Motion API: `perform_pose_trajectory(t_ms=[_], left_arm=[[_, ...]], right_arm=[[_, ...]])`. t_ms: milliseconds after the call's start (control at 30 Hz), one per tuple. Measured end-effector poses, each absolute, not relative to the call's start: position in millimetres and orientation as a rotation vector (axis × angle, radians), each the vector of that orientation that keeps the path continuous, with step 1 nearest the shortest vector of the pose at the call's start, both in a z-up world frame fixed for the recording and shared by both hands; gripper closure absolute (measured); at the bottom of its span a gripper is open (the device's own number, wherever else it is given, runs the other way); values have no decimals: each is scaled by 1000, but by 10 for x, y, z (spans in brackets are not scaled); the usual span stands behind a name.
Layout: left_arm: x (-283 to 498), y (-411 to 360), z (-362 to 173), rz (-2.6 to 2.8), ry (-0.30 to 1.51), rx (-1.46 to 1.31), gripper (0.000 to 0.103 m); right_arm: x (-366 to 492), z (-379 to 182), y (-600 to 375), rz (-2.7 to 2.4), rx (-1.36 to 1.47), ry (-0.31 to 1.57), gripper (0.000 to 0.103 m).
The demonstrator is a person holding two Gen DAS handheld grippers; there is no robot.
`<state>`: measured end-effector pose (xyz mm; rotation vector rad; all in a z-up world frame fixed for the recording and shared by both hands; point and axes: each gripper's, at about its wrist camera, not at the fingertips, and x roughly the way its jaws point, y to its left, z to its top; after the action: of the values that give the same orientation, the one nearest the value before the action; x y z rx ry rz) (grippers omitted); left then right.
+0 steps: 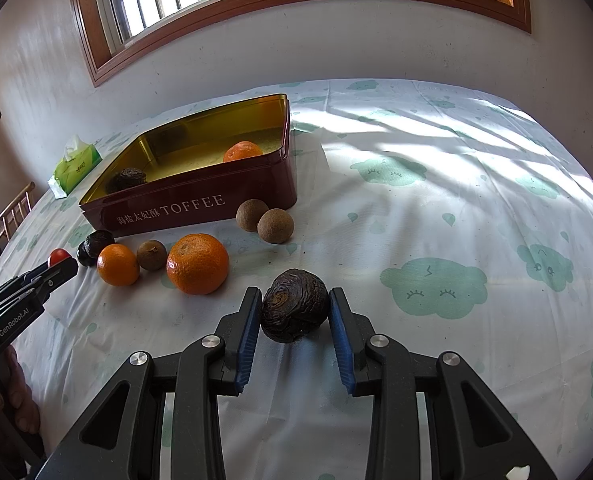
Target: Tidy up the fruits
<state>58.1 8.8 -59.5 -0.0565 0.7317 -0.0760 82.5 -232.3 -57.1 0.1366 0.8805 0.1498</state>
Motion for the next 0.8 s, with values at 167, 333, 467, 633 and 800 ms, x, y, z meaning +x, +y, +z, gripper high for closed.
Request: perform_pose_trajectory(t_ms=[167,333,467,633,800], left_arm=[[580,89,-595,-76,732,-56,73],[581,89,-597,-76,733,-56,73],[582,89,-597,-77,732,-56,73],[581,89,-598,-75,732,-57,73],[582,91,-597,-76,732,-56,73]], right_arm=[[824,-570,-2324,150,137,880,72],[824,-570,-2321,150,137,880,72],[822,-571,-2322,150,136,880,72],[822,-573,-2317,149,135,880,72],[820,-568,-2321,151,129,880,72]])
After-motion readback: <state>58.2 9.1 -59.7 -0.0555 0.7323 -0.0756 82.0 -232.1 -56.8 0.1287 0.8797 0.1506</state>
